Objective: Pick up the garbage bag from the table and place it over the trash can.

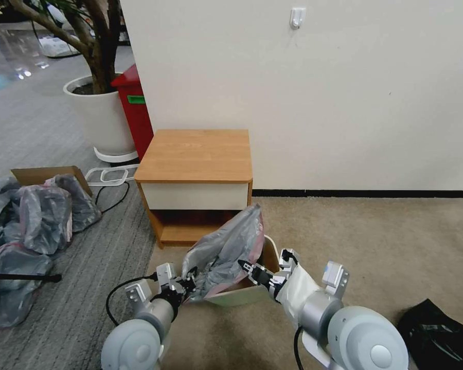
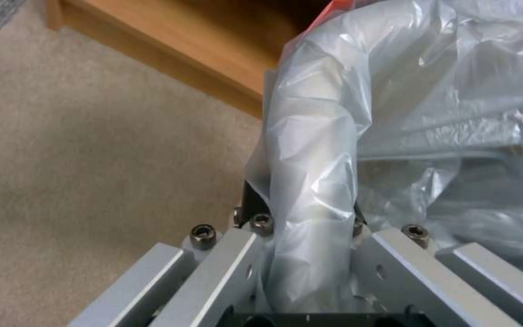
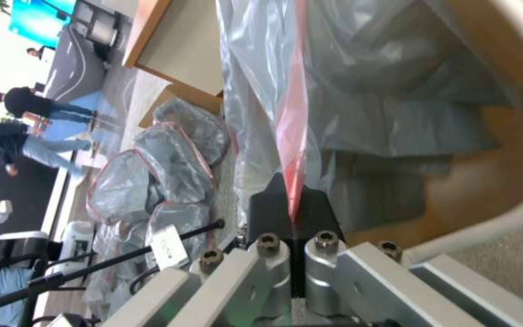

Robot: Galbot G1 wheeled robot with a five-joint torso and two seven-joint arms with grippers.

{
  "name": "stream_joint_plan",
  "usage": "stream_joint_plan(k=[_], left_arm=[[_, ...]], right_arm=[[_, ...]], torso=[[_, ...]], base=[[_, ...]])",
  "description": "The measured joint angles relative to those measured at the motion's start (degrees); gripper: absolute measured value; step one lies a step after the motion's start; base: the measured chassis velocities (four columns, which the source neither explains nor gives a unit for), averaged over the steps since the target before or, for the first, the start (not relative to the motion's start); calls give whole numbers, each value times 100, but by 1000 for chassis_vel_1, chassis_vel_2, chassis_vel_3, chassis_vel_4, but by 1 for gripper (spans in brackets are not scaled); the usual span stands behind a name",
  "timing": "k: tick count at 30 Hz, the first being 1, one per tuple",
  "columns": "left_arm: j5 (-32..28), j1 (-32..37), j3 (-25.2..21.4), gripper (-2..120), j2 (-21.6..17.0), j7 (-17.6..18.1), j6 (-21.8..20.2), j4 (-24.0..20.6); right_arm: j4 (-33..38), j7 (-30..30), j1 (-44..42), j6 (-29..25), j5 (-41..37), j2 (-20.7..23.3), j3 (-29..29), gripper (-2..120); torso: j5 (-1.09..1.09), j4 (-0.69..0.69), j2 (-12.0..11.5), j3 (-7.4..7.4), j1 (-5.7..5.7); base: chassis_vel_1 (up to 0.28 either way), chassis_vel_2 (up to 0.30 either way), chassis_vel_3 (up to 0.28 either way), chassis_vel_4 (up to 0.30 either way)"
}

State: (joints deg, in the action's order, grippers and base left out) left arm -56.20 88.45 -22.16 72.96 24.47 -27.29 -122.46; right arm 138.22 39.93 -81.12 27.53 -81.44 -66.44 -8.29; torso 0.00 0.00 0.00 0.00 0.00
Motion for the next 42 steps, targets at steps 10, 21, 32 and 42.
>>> stream_joint_plan(k=[10, 21, 32, 42], left_arm=[[-484, -36, -397, 3, -7, 60, -54, 98], [-578, -42, -463, 3, -28, 41, -70, 99], [-585, -18, -511, 3, -23, 25, -70, 98], [-605, 79, -576, 3, -50, 21, -68, -14]], right_arm=[[144, -96, -184, 111, 42, 85, -204, 0], [77, -363, -299, 258, 169, 144, -330, 0], [470, -851, -697, 431, 247, 131, -746, 30], [500, -2353, -737, 240, 957, 158, -1935, 67]], torso=[[0, 0, 0, 0, 0], [0, 0, 0, 0, 0], [0, 1, 0, 0, 0], [1, 0, 0, 0, 0]], base=[[0, 0, 0, 0], [0, 0, 0, 0], [0, 0, 0, 0], [0, 0, 0, 0]])
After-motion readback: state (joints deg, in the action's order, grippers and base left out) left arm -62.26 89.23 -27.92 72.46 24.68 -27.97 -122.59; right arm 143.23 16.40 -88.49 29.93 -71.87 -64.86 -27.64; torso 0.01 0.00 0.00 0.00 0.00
